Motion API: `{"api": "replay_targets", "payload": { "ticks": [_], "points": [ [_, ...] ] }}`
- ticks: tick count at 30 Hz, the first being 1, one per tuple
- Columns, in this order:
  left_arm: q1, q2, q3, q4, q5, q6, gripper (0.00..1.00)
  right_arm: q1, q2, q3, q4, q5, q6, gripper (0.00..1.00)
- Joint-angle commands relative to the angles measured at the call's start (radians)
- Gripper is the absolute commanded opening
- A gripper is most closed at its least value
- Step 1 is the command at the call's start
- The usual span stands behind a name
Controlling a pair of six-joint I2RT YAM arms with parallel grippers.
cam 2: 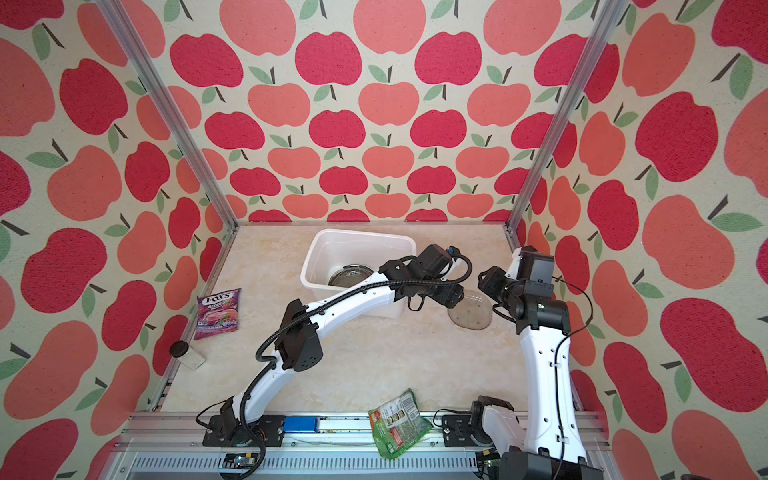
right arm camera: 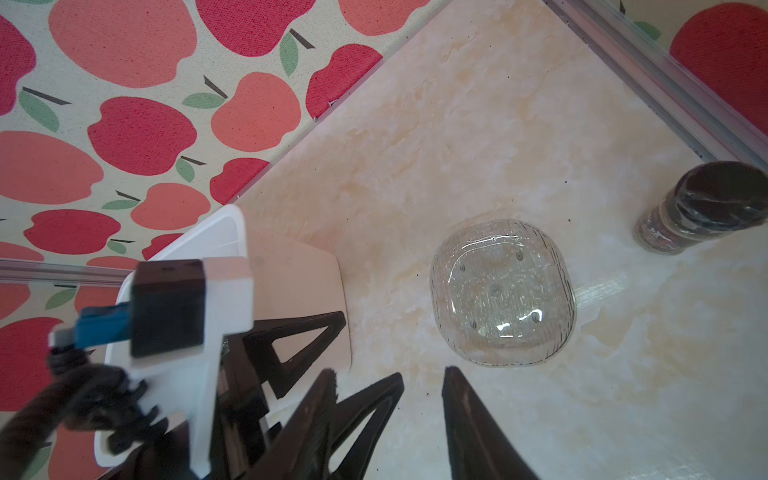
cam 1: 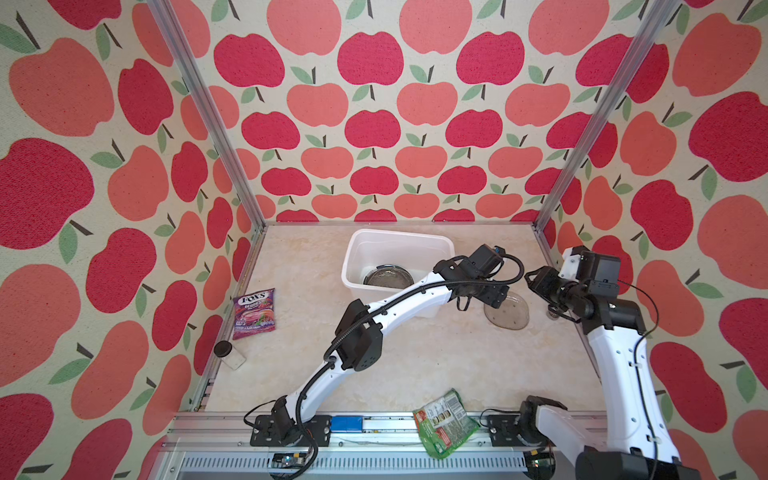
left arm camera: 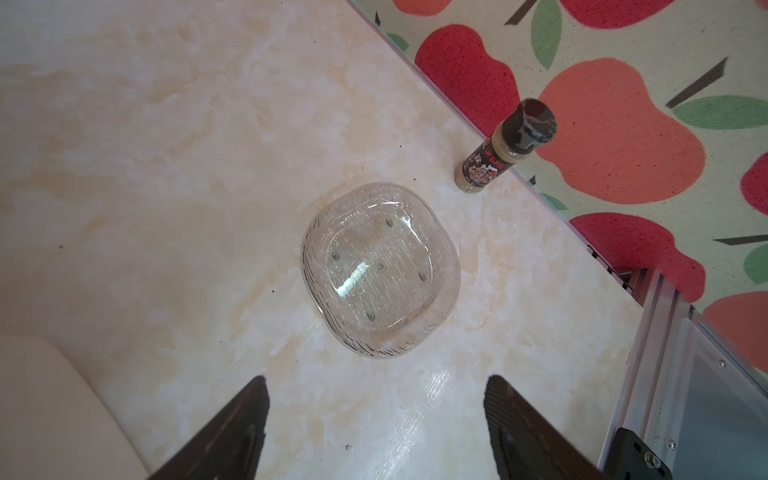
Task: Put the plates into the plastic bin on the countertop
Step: 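Grasp the edge of the clear glass plate with the left gripper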
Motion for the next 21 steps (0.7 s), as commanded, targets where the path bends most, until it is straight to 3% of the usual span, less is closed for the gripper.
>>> {"api": "replay_targets", "payload": {
  "ticks": [1,7,13,21],
  "points": [
    [-0.001,0.076,0.077,-0.126,-0.006,-0.017,0.84,-0.011,-0.019,-0.005,0.043,-0.052,0.014,0.45],
    [0.03,0.221,0.206,-0.141,-0.004,-0.057,0.78,-0.017,-0.018,-0.012,0.061,-0.087,0.017,0.43],
    [0.072,0.26,0.199,-0.073,0.024,-0.117,0.64,-0.016,-0.02,-0.018,0.069,-0.093,0.02,0.42],
    [0.074,0.291,0.176,0.011,0.063,-0.148,0.6,-0.017,-0.019,-0.065,0.115,-0.119,0.037,0.4]
  ]
}}
